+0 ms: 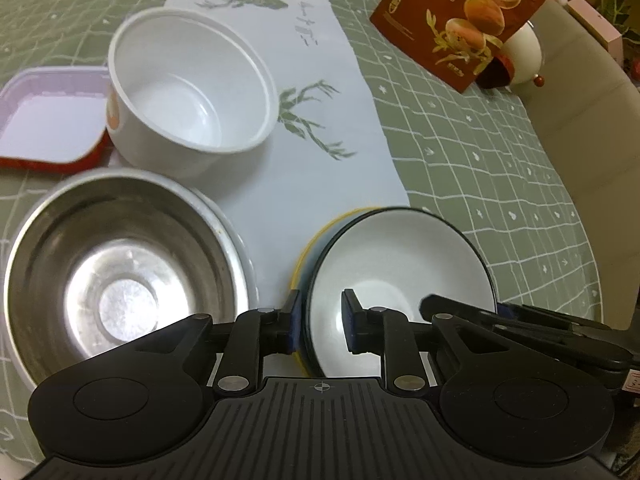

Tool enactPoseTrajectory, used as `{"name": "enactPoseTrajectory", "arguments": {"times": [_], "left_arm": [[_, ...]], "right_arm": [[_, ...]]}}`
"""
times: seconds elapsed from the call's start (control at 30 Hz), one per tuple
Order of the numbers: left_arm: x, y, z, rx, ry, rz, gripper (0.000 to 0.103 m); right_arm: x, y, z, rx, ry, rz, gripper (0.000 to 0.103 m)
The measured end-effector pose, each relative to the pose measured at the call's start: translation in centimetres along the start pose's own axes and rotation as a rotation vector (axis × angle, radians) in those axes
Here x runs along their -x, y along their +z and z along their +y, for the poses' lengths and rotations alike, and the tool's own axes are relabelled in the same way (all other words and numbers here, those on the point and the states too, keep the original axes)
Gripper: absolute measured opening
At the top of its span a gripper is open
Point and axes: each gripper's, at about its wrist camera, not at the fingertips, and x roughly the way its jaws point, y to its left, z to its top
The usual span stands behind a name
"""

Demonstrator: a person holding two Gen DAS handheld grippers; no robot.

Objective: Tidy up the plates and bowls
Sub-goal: 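Press the blue bowl down into the yellow-rimmed bowl, then open the left tool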

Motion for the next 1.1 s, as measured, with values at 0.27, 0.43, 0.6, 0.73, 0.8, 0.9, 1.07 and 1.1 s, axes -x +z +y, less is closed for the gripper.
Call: {"name": "enactPoseTrajectory", "arguments": {"times": [0.27,0.43,0.6,0.73,0.8,0.9,1.07,1.1], "left_arm": [[0.6,1.0,0.0,-0.034,0.027,-0.053,0.023],[-1.1,1.2,-0.2,-0.052,-0.007,-0.009,0.024],[-2.3,1.3,0.0,-0.056,0.025,-0.002,0.028],[-3.9,1.2,0.1,-0.061,0.04,0.039,0.03],[-4.5,1.2,0.2,-0.058,0.022,0.056,0.03],[-5.1,1.3,0.1,-0.055,-0.01,0.068,0.031],[-5.8,1.6,-0.2,-0.063,-0.005,0.067,0.03],[-5.8,1.7,-0.4,-0.068,0.001,0.062,0.03]], "right_arm": [[2.1,0.9,-0.2,0.01,-0.021,-0.081,0.044],[1.9,0.9,-0.8,0.004,-0.04,-0.087,0.047],[0.0,0.0,-2.1,-0.036,-0.042,-0.03,0.047],[-1.5,-0.7,-2.8,-0.085,-0.003,0.02,0.047],[-2.1,-0.9,-3.0,-0.102,0.035,0.038,0.047],[-3.0,-0.9,-2.9,-0.122,0.1,0.063,0.049],[-3.9,-0.5,-2.9,-0.126,0.102,0.05,0.051],[-4.0,-0.4,-2.8,-0.124,0.101,0.047,0.052]]}}
